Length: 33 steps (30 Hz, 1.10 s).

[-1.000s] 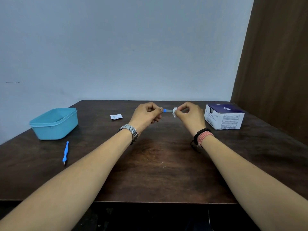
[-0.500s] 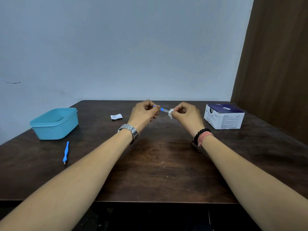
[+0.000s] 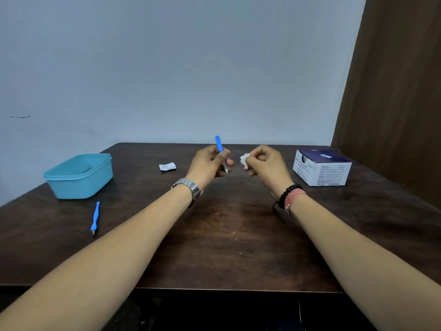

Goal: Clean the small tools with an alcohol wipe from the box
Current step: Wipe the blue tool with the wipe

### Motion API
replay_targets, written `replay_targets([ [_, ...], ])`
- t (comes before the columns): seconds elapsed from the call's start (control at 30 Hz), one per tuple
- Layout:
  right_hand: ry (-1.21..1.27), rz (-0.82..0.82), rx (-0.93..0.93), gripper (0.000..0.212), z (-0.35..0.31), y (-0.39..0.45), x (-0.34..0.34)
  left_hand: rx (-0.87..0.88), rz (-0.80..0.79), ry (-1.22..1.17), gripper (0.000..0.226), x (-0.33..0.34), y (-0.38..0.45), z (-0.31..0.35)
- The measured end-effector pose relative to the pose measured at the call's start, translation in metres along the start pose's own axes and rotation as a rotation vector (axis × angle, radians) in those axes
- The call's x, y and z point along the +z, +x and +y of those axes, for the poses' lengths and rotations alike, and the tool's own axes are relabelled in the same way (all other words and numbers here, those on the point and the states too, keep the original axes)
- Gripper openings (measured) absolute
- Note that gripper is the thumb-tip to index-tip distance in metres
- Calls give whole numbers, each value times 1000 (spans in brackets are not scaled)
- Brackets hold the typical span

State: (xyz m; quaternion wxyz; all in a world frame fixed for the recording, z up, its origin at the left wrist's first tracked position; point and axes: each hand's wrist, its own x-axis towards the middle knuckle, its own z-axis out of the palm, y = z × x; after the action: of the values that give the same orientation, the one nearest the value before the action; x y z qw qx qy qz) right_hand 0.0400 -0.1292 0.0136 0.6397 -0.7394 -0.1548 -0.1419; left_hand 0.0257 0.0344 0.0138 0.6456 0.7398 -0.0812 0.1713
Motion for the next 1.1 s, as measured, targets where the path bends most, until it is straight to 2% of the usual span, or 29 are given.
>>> replay_targets([
  [0.1,34,-3,-59,10,-4,-2,-3,26,-75,162,16,1,-1,-4],
  [0.37,-222,4,-246,12,1,-3,1,105,-193,414,18,4,-2,-8],
  [0.47,-217,30,-218,8,2,-2,-2,139,-228,450,17,5,-3,-7],
  [0.67,-205,88,-176,14,0,-1,-6,154,-269,502,17,4,-5,-5],
  [0.83,-210,-21,-149,22,2,-2,-4,192,-260,539,16,4,-4,-4],
  [1.0,-155,76,-102,30,2,1,-10,214,-294,609,18,1,-4,-6],
  [1.1,-146,36,-86,29,4,2,-12,212,-286,599,17,1,-3,-6],
])
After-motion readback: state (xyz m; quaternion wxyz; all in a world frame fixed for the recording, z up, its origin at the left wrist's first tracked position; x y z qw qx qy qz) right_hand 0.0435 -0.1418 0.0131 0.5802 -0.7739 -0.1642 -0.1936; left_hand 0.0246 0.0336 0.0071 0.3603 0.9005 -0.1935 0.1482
